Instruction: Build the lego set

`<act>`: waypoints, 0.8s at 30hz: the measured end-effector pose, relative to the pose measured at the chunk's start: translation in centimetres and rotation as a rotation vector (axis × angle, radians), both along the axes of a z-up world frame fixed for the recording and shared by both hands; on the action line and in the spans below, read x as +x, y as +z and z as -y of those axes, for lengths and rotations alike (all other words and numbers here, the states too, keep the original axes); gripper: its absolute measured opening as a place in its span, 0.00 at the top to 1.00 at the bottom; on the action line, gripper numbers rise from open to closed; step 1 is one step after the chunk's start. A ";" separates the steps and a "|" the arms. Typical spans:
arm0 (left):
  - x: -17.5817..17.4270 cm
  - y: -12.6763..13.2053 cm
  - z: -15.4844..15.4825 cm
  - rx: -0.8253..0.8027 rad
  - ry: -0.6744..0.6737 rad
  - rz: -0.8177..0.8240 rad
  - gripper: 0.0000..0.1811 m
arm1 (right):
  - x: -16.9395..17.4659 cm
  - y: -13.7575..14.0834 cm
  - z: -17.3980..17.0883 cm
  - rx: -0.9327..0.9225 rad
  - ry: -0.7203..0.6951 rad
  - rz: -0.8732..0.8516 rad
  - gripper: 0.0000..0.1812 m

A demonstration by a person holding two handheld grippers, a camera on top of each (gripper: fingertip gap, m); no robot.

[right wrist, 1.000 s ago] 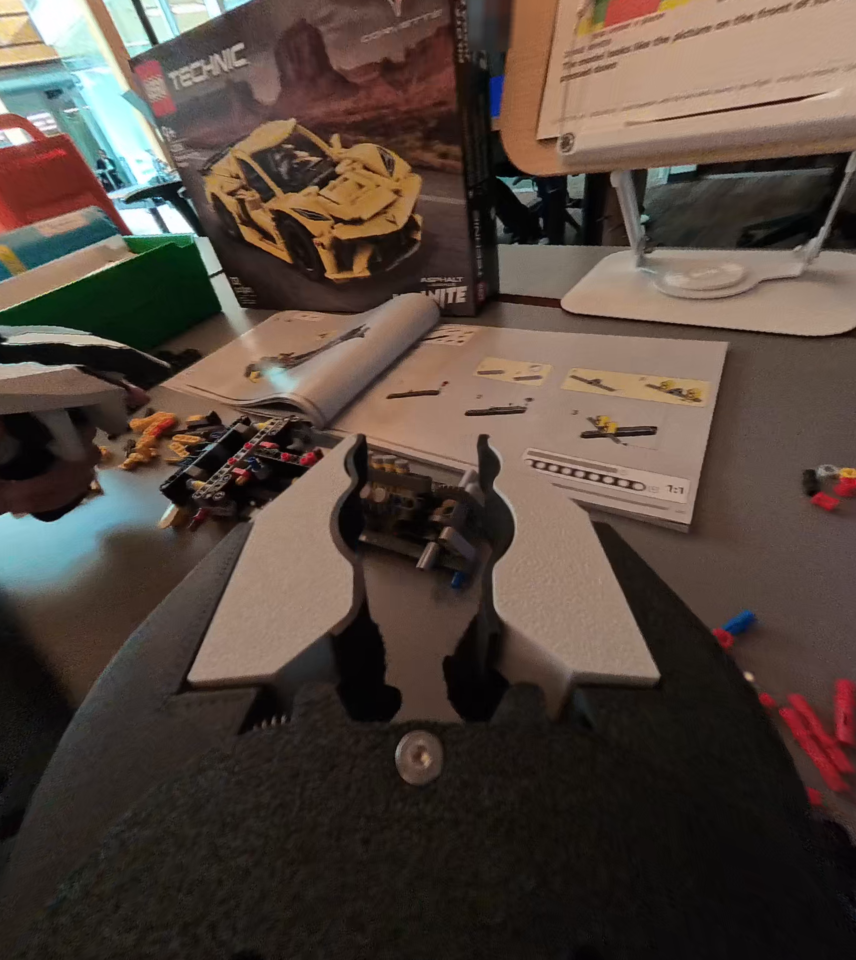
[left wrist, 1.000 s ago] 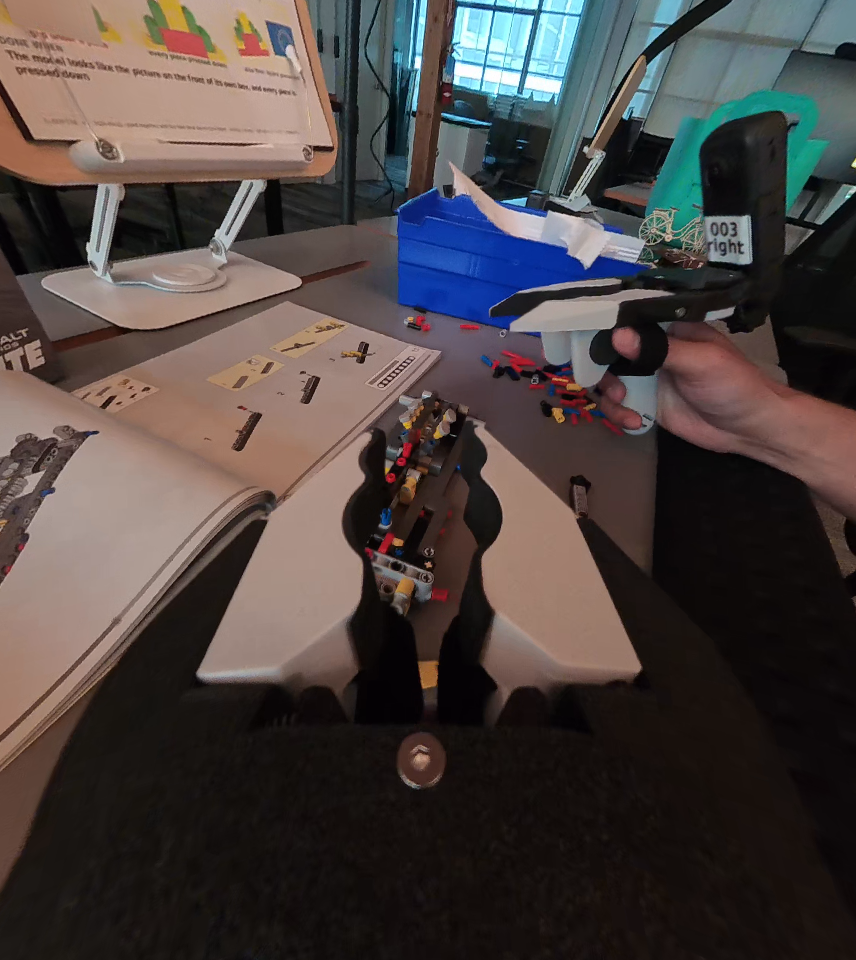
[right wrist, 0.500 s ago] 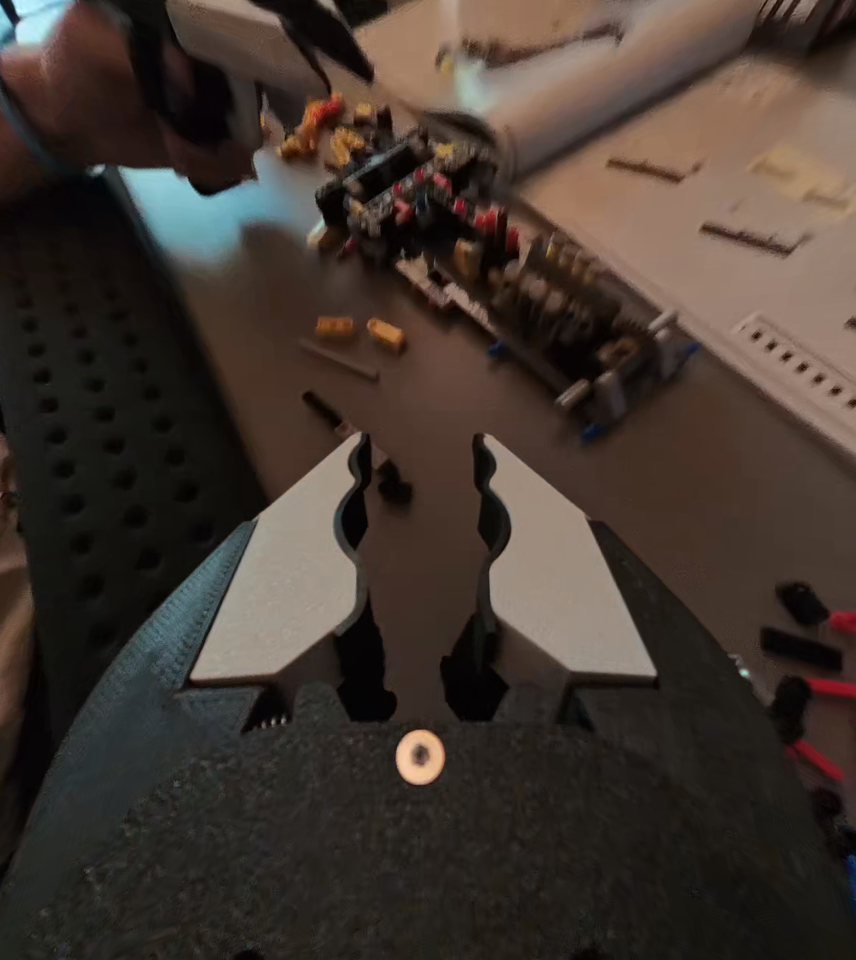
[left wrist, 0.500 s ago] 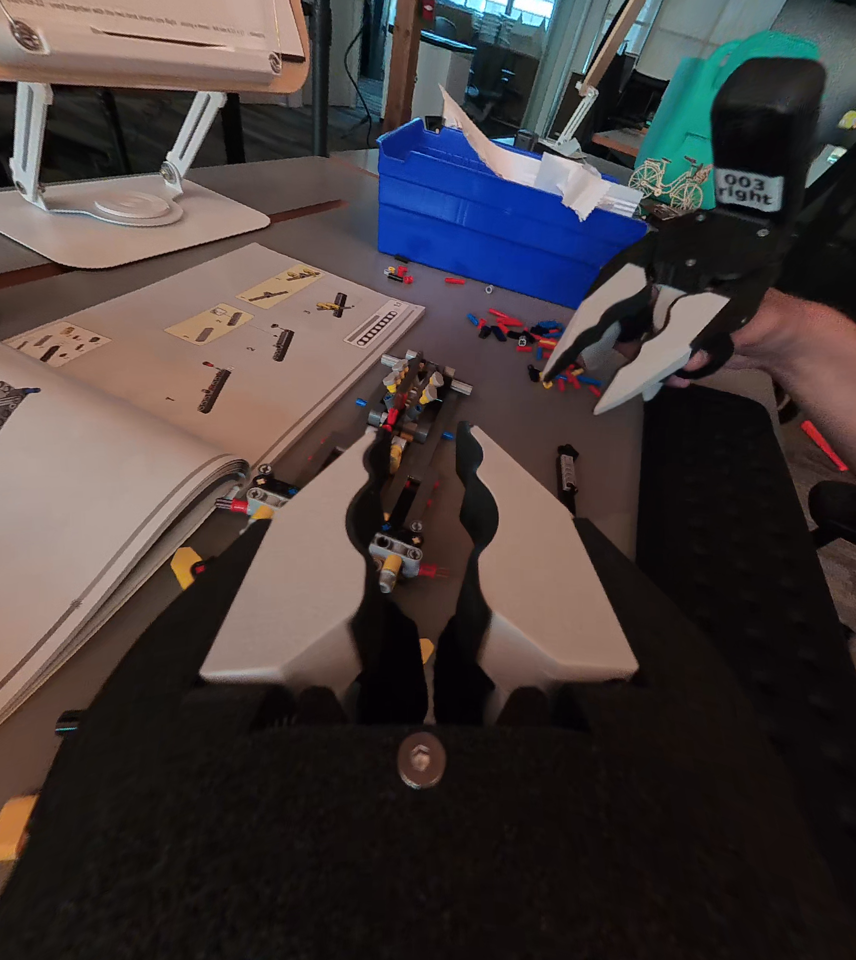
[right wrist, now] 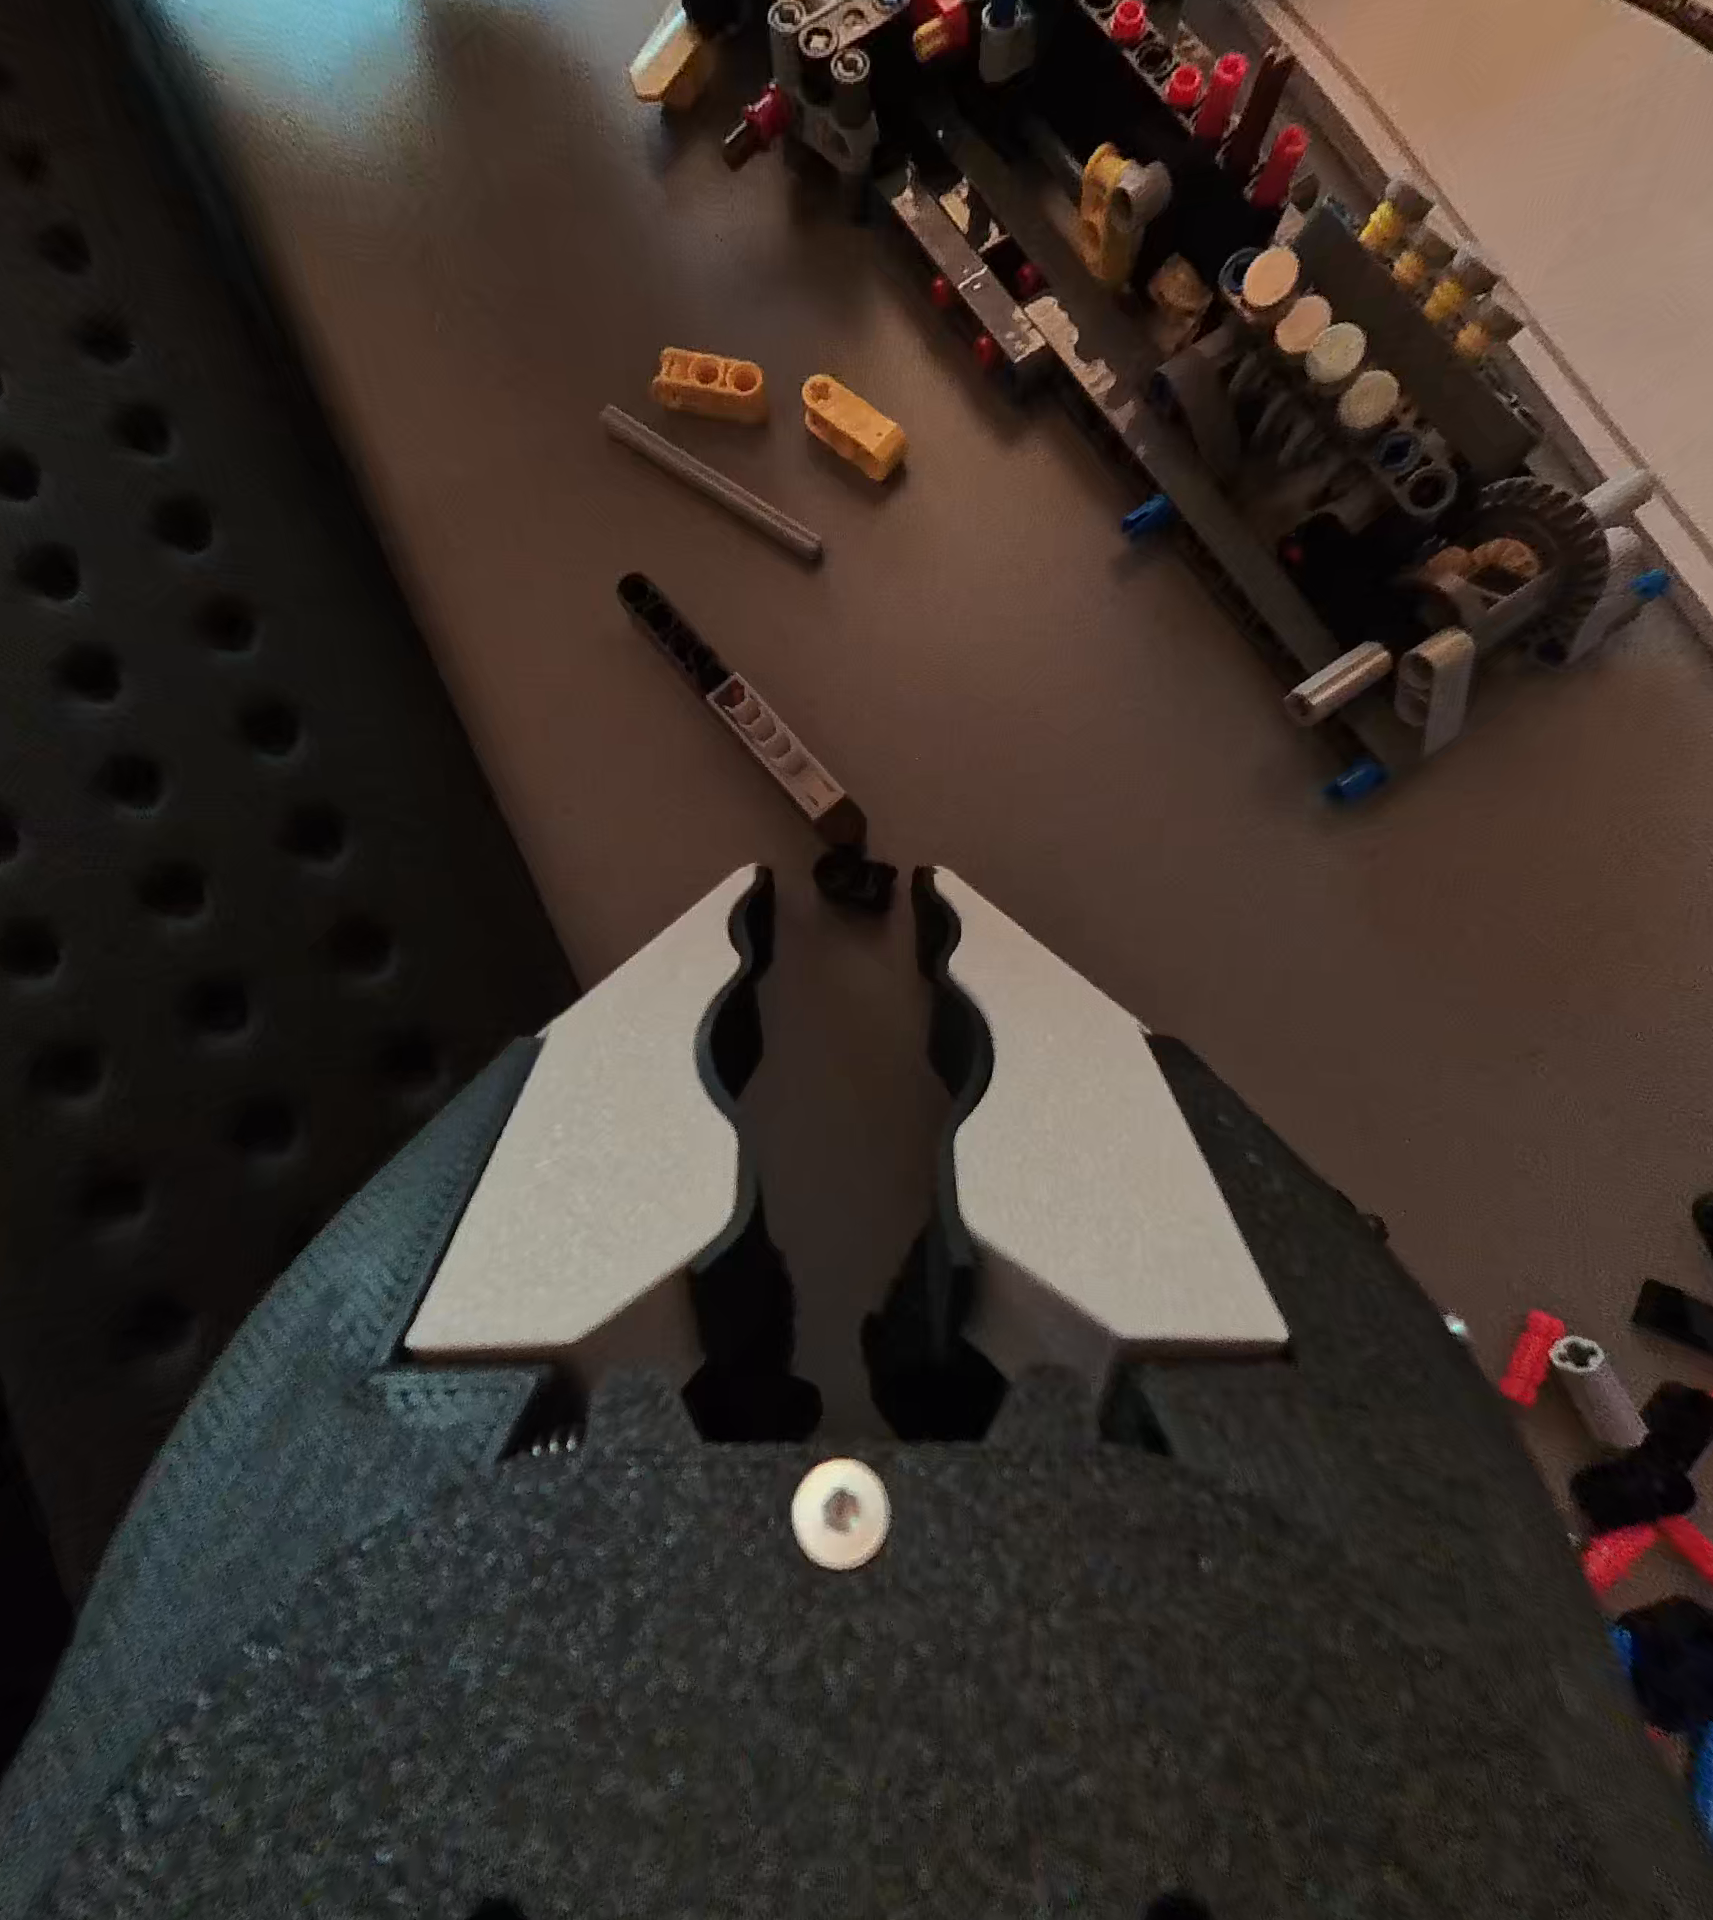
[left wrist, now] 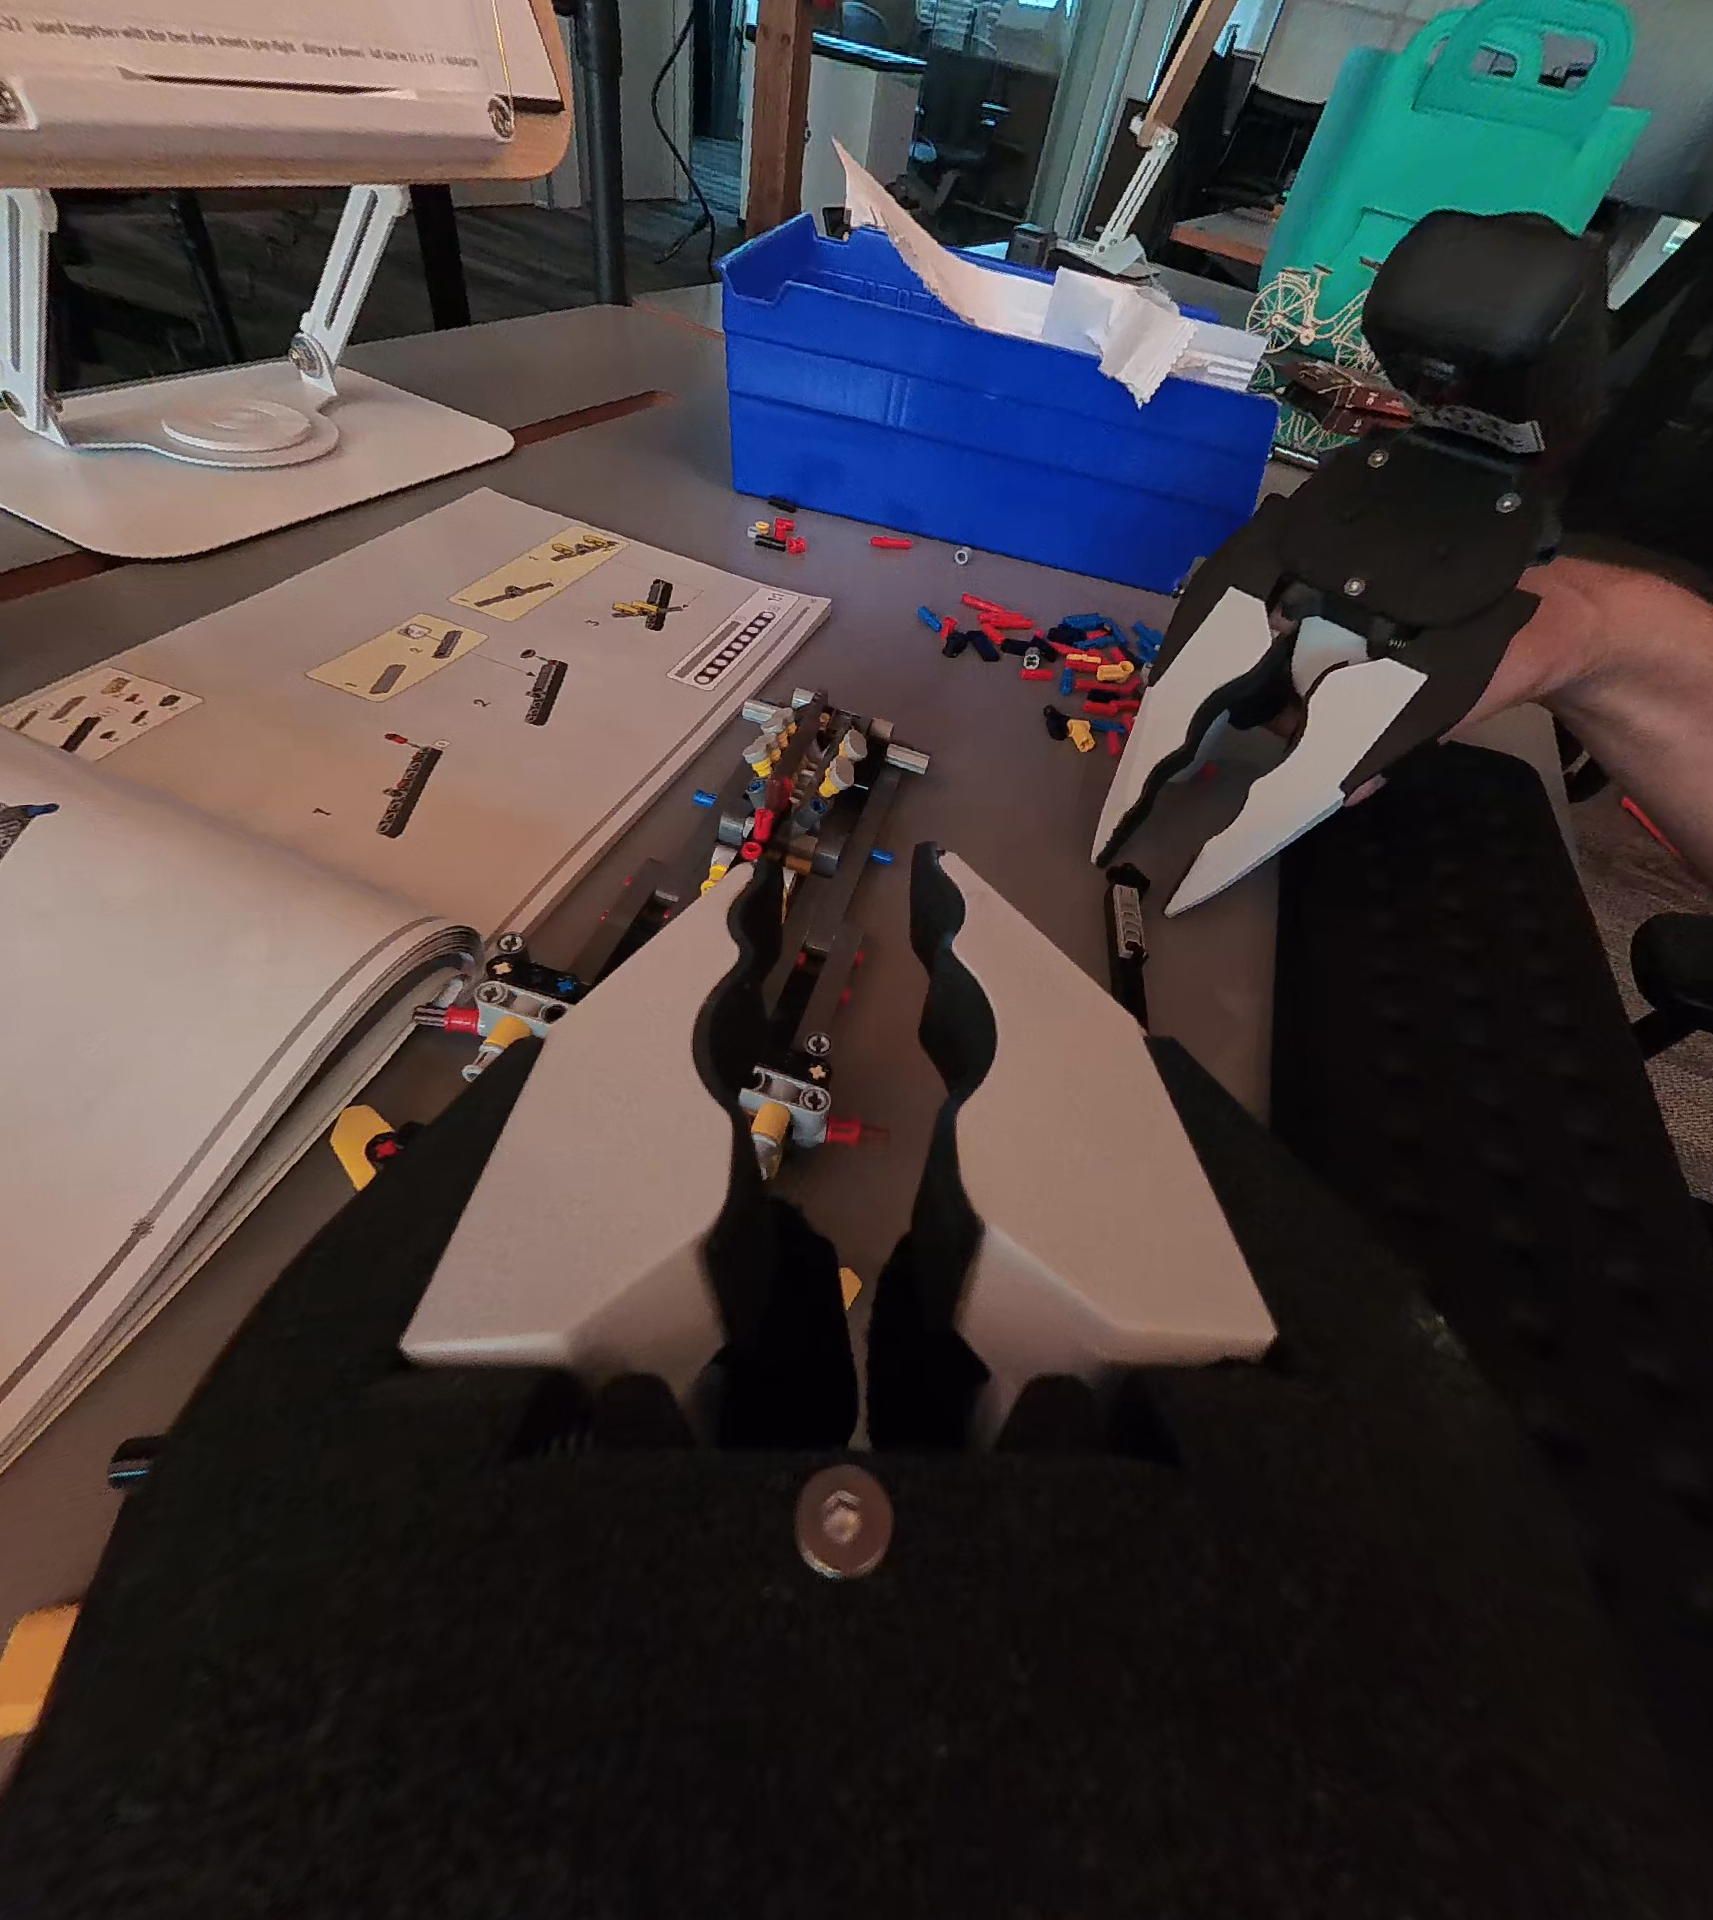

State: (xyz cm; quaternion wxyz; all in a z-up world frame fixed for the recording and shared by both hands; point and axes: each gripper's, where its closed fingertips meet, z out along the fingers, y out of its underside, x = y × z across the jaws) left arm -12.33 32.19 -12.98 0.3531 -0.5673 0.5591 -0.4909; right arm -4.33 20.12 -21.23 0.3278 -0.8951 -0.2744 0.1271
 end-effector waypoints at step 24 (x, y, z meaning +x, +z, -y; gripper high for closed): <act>-0.1 1.3 3.4 0.156 -0.114 0.087 0.88 | -1.7 8.3 -4.8 0.321 -0.188 -0.390 0.92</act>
